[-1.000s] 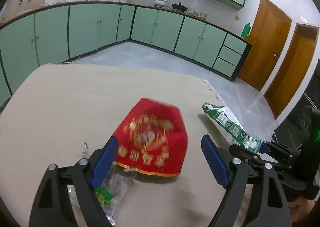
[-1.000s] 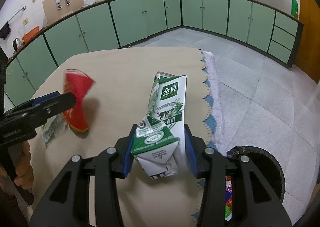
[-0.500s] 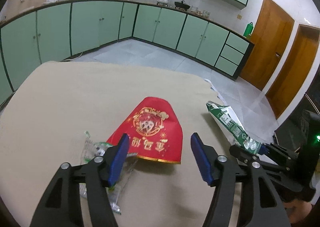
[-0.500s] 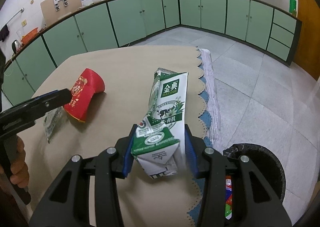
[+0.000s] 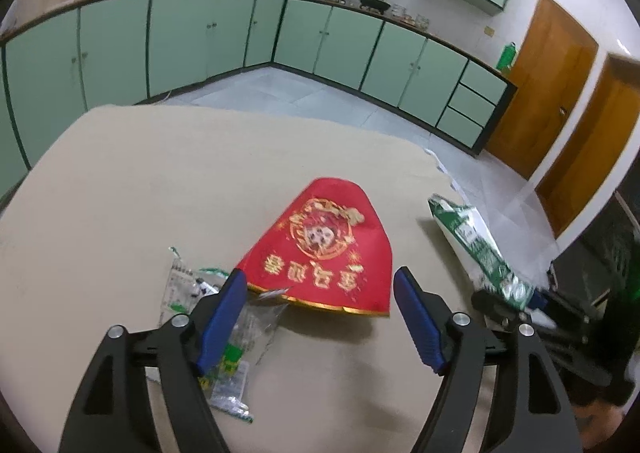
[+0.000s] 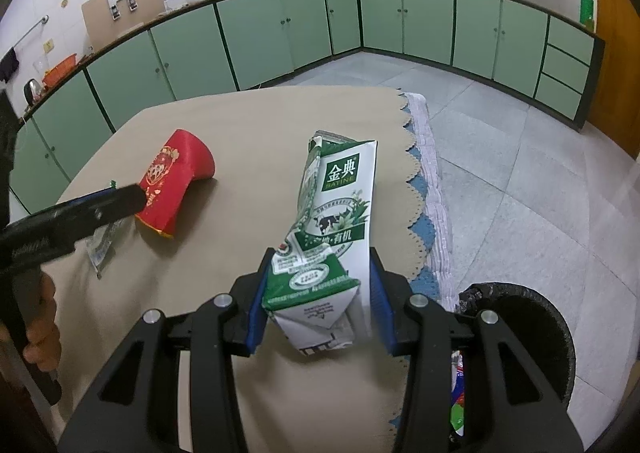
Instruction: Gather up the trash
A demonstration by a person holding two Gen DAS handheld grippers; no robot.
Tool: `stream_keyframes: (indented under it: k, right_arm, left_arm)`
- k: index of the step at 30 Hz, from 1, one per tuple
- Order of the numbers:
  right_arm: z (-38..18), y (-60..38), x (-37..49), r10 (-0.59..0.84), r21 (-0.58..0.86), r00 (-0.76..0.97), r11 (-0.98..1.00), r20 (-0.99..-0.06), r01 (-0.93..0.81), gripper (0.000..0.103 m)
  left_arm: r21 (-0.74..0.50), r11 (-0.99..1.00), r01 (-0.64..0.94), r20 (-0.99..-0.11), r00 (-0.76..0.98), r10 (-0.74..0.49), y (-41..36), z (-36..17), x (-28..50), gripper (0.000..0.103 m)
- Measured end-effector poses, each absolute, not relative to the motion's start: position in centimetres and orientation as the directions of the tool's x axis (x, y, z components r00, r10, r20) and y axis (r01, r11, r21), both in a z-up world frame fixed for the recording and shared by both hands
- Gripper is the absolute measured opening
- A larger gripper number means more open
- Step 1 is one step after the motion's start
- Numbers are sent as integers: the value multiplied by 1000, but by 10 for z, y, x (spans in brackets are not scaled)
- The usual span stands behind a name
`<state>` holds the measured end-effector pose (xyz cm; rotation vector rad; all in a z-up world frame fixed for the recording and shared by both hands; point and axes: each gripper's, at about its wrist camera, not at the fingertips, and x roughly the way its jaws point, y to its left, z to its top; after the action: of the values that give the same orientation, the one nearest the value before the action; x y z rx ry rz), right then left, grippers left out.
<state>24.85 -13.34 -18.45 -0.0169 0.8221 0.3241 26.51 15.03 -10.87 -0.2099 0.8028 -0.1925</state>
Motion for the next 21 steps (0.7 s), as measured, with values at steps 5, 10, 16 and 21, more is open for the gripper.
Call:
stream_keyframes:
  k: [5,10,16,21]
  right_arm:
    - [-184,-134,250,279,114,631,950,-724,-290,42]
    - [-185,-134,249,286,122,630,949,-722,-291,42]
    - [-185,-133,249,285,119,629,949,-723,-294,42]
    - [-187,-131,249,285,116,625,948,-727,-297,43]
  left_arm:
    - [-254,959,127,-704,656,-273,143,-109,282,76]
    - [-213,969,123,-721,650,-241,137,-114,291,78]
    - [-182,976,120,-732,646,-216,135,-120,290,82]
    - [-207,973,100,-748,625,-223,138,-124,297,89]
